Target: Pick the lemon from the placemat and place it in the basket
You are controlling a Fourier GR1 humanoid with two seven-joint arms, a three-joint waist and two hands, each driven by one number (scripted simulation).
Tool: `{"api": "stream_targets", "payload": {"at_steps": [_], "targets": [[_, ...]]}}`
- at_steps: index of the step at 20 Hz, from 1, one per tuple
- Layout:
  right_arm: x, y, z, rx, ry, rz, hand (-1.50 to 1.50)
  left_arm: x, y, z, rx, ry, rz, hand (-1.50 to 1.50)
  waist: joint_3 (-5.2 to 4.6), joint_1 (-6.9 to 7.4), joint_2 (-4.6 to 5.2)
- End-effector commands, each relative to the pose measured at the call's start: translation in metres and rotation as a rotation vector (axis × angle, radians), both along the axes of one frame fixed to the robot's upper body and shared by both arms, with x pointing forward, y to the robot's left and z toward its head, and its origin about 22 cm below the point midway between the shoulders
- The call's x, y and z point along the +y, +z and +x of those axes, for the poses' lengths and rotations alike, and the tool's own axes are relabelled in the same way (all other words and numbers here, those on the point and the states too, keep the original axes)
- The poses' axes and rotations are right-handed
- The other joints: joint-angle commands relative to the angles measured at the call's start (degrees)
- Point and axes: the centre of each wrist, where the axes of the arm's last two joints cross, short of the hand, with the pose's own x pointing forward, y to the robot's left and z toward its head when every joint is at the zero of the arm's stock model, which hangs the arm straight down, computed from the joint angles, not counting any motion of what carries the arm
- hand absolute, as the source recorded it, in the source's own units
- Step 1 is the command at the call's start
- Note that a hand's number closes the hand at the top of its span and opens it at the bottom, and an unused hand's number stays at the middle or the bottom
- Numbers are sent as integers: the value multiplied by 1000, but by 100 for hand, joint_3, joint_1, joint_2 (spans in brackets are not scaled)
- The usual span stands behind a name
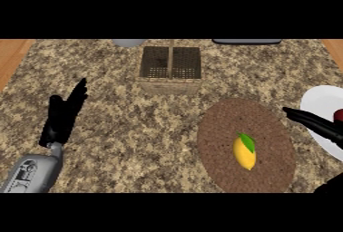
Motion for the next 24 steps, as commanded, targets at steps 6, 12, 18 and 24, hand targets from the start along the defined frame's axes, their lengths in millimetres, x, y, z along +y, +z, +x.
{"api": "stream_targets", "payload": {"at_steps": [6,12,18,24], "targets": [[41,-41,6,-11,20,18,-150,4,5,-12,-11,-1,-10,0,-1,5,-5],[32,-46,21,-12,8,-3,-150,10,16,1,-2,5,10,0,-1,-3,-2],[54,-39,30,6,24,-7,-150,-2,13,9,-5,0,0,0,-1,-8,-2],[70,-82,25,29,24,-31,-150,17,10,3,-4,-20,1,0,0,5,2]]}}
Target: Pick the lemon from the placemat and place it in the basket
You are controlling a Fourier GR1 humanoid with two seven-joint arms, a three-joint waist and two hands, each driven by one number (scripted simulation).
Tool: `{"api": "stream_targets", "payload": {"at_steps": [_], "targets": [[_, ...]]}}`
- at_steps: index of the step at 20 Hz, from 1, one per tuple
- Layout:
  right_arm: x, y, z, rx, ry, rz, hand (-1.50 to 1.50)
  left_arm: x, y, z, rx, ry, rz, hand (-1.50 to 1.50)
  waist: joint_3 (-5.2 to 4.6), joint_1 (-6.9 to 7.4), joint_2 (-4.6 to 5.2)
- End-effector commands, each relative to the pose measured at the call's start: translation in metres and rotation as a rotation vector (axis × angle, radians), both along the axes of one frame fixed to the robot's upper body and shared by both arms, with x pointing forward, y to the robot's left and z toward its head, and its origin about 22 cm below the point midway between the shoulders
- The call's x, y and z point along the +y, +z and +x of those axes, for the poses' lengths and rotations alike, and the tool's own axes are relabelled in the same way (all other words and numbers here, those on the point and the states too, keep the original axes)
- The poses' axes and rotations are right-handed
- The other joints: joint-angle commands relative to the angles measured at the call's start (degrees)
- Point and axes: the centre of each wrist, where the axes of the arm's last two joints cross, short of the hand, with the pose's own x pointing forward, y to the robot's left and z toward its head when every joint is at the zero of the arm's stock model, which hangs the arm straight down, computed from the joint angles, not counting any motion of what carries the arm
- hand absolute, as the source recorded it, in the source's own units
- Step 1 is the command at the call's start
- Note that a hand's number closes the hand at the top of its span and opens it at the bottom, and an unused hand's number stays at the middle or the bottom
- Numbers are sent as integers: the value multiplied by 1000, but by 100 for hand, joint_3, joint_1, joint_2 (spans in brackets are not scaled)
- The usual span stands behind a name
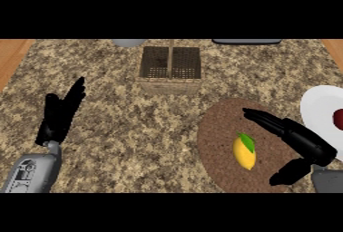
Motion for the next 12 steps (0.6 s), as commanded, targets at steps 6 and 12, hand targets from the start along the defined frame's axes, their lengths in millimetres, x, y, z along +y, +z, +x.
{"api": "stream_targets", "payload": {"at_steps": [6,12], "targets": [[16,-22,13,33,7,-30,-150,-12,-28,2,20,-11,-5,0,1,-4,7],[14,-15,3,51,15,-45,-150,-8,-11,-8,-3,3,5,0,1,0,1]]}}
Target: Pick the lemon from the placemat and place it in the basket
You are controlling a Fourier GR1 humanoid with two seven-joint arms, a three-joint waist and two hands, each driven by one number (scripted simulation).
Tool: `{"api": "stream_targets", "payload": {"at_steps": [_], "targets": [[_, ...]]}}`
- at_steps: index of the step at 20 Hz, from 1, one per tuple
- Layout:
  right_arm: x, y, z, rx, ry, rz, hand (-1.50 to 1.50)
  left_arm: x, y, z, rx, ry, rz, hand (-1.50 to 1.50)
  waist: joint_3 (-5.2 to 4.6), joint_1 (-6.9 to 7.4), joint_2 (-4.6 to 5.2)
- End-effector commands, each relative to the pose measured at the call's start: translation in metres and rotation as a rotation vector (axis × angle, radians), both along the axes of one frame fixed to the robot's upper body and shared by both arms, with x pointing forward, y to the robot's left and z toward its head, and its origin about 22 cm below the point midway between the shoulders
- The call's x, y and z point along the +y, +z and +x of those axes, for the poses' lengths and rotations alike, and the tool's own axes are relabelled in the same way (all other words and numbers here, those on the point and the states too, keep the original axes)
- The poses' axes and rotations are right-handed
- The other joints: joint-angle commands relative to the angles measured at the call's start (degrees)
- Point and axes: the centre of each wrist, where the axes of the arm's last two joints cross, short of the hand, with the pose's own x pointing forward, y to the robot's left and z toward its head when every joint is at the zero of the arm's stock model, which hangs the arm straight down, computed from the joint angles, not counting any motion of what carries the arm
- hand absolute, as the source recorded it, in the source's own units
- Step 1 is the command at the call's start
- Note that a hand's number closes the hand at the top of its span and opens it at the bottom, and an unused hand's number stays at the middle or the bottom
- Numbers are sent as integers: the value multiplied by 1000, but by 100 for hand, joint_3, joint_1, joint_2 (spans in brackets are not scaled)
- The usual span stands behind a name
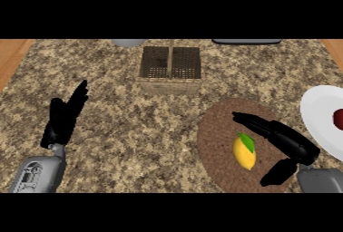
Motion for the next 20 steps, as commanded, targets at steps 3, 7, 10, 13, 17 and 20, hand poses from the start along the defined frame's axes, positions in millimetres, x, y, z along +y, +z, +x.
{"api": "stream_targets", "payload": {"at_steps": [3,7,10,13,17,20], "targets": [[5,-18,-7,23,-14,-13,-150,9,4,2,9,15,17,0,0,-2,-1],[13,0,10,1,-9,-14,-150,0,17,-2,12,1,14,0,0,9,-2],[26,-29,-14,-89,45,-44,150,4,12,2,-5,-7,10,0,1,1,0],[14,-27,-2,-160,39,-62,150,16,3,7,-11,12,11,0,0,-7,6],[29,-34,10,-235,35,-82,150,-10,3,-5,2,-9,6,0,1,16,0],[129,-1,34,-188,-202,-272,150,-6,12,11,-6,-40,7,0,-54,233,2]]}}
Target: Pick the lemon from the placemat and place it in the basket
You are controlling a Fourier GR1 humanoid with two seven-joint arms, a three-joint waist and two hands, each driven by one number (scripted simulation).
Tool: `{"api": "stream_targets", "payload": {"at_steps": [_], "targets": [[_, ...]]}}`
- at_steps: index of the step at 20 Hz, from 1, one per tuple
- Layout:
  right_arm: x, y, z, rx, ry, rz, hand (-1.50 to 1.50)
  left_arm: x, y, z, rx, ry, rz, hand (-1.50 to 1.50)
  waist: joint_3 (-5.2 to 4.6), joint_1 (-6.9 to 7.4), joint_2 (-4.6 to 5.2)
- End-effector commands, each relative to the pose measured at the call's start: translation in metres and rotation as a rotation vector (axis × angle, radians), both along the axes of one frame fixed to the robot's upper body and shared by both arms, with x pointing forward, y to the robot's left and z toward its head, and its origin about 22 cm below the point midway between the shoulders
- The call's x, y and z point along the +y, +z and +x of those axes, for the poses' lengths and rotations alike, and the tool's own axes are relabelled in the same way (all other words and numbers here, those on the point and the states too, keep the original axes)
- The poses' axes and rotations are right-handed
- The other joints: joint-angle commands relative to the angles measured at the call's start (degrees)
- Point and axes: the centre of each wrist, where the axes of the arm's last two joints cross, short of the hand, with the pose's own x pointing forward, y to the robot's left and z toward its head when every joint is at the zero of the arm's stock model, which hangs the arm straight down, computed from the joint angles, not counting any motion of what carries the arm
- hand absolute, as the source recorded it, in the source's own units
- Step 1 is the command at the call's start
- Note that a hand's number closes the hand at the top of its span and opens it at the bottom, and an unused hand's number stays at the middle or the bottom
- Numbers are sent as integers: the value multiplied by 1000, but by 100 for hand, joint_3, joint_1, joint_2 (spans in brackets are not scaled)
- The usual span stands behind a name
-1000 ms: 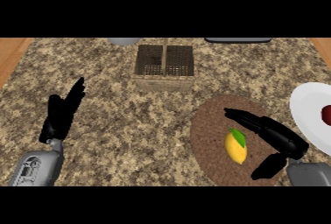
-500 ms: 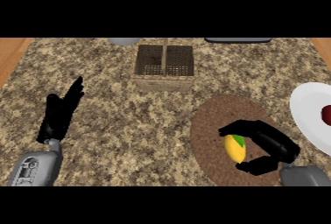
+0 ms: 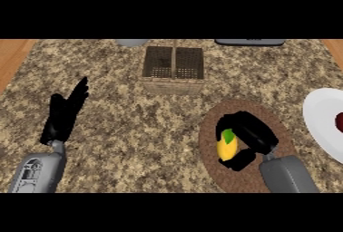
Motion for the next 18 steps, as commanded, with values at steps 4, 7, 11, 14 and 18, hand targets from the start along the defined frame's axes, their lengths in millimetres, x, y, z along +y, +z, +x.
{"api": "stream_targets", "payload": {"at_steps": [4,7,11,14,18], "targets": [[73,27,28,12,-317,-232,150,-11,5,5,-9,-56,13,0,-94,423,38],[93,50,42,-35,-423,-335,150,-24,7,9,-16,-93,2,0,-65,617,70],[126,93,60,-127,-566,-426,150,-36,9,13,-18,-151,0,0,-32,910,90],[131,120,71,-95,-677,-306,150,-46,10,16,-19,-190,7,0,13,1136,174],[152,170,78,-142,-784,-143,150,-63,12,20,-16,-240,-18,0,13,1320,187]]}}
